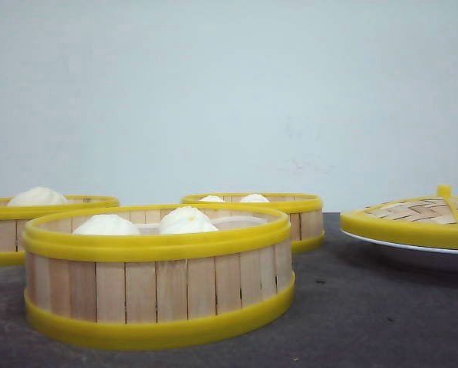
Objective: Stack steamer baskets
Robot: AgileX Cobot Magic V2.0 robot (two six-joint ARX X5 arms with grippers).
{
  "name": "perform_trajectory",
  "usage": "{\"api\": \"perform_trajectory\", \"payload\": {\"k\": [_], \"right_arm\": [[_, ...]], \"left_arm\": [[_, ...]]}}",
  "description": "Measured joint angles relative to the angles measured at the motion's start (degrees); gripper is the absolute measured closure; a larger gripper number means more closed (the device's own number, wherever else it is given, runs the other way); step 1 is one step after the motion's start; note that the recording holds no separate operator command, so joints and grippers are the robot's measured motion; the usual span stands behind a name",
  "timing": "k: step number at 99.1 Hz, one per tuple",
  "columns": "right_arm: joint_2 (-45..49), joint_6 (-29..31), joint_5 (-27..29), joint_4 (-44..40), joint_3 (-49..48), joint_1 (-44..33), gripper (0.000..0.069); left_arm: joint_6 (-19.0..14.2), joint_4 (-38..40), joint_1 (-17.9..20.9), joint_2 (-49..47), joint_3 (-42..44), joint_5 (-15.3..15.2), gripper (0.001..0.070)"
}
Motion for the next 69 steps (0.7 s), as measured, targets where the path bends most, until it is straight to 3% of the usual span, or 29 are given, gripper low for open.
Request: {"api": "perform_trajectory", "payload": {"k": [26,69], "right_arm": [[0.0,8.0,-1.5,0.0,0.0,0.0,0.0683],[1.2,18.5,-1.6,0.6,3.7,0.0,0.0683]], "left_arm": [[-0.3,0.0,0.0,0.0,0.0,0.0,0.0681],[-6.2,-0.5,0.0,1.4,1.9,-0.3,0.0686]]}}
